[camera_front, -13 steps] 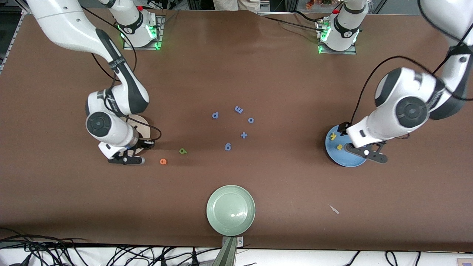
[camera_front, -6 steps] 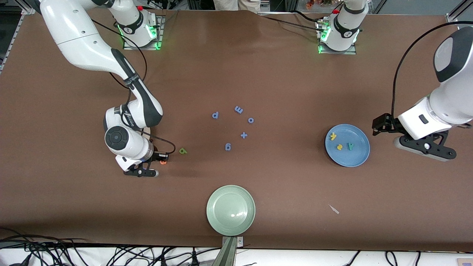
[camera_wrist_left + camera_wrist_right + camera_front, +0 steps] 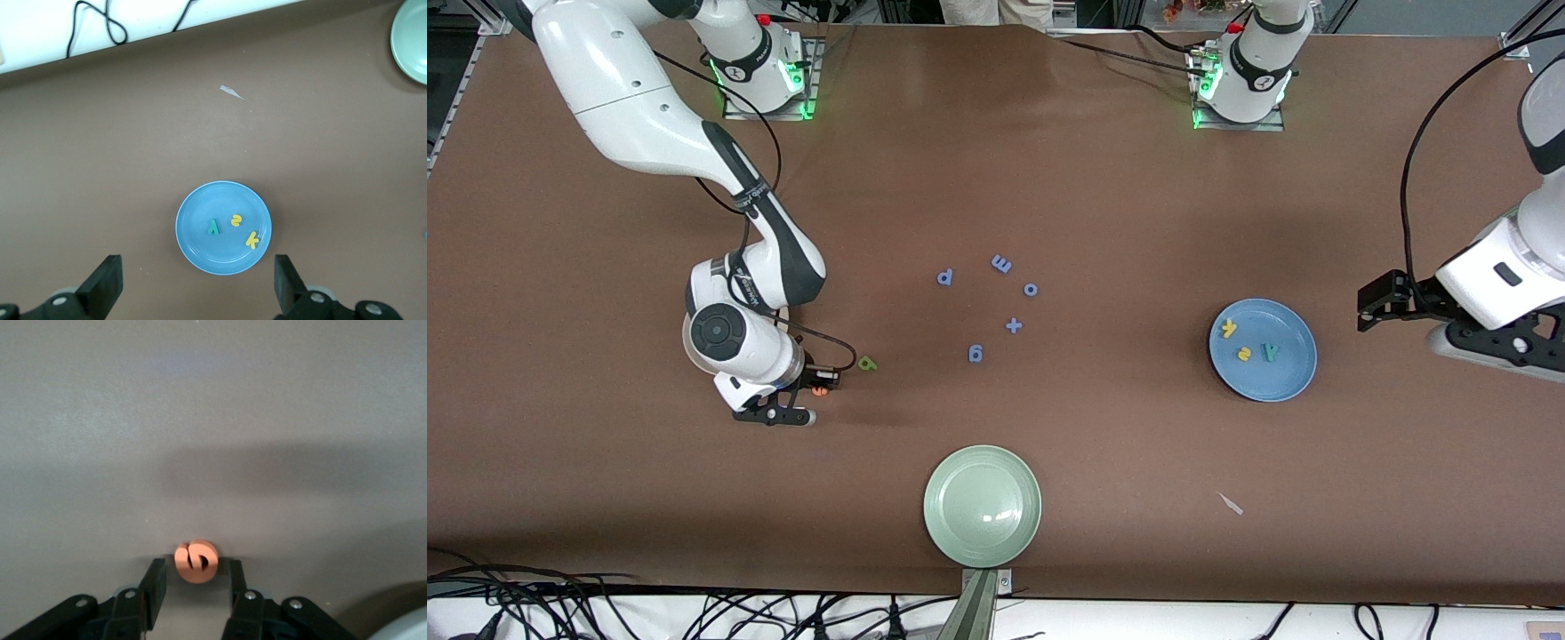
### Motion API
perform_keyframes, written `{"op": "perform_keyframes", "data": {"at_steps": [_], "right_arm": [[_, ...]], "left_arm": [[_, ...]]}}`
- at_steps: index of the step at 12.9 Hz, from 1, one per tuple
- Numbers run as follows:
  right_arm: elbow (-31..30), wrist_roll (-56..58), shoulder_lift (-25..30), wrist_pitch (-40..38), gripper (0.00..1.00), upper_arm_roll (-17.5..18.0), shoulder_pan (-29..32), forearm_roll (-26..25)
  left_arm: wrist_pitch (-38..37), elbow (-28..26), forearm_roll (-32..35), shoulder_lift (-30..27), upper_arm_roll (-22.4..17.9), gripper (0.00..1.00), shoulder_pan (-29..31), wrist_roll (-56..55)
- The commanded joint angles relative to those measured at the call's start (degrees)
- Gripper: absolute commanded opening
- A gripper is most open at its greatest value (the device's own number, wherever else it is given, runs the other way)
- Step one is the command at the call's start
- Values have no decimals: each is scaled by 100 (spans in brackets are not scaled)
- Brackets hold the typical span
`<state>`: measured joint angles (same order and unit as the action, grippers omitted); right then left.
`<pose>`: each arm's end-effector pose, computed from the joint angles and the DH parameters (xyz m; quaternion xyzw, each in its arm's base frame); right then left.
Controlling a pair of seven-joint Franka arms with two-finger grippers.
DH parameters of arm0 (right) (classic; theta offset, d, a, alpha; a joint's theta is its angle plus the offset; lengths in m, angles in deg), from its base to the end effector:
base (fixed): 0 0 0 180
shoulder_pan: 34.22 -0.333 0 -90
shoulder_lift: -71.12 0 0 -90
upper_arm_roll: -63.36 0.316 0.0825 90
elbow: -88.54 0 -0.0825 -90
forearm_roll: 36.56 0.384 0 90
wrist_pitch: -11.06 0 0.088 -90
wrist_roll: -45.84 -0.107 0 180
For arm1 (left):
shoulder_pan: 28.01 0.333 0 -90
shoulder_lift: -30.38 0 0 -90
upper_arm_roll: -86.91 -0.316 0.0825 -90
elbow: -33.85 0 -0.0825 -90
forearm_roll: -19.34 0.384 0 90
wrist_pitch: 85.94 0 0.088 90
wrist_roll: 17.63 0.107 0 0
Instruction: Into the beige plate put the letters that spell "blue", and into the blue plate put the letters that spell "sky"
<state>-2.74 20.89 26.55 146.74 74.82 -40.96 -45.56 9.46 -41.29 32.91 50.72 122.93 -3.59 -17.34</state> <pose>0.6680 0.1984 0.1832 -0.9994 0.0316 -0.0019 0.0164 0.6538 -0.0388 0.5736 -0.9951 0.0927 -0.0327 0.0126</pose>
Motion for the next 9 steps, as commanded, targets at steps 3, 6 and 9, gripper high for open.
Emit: {"op": "perform_keyframes", "data": {"at_steps": [3,6,9], "right_arm": [[154,-19,-166,126,43,14,5,-58],[154,60,-158,126,35,-12,14,-180],[154,148,-132,117,20,-21,32,-190]], "left_arm": [[-460,9,41,-170,28,100,27,-654],[-611,17,-397,-179,45,100,229,-653],[-602,9,-504,-162,45,100,326,-636]]}}
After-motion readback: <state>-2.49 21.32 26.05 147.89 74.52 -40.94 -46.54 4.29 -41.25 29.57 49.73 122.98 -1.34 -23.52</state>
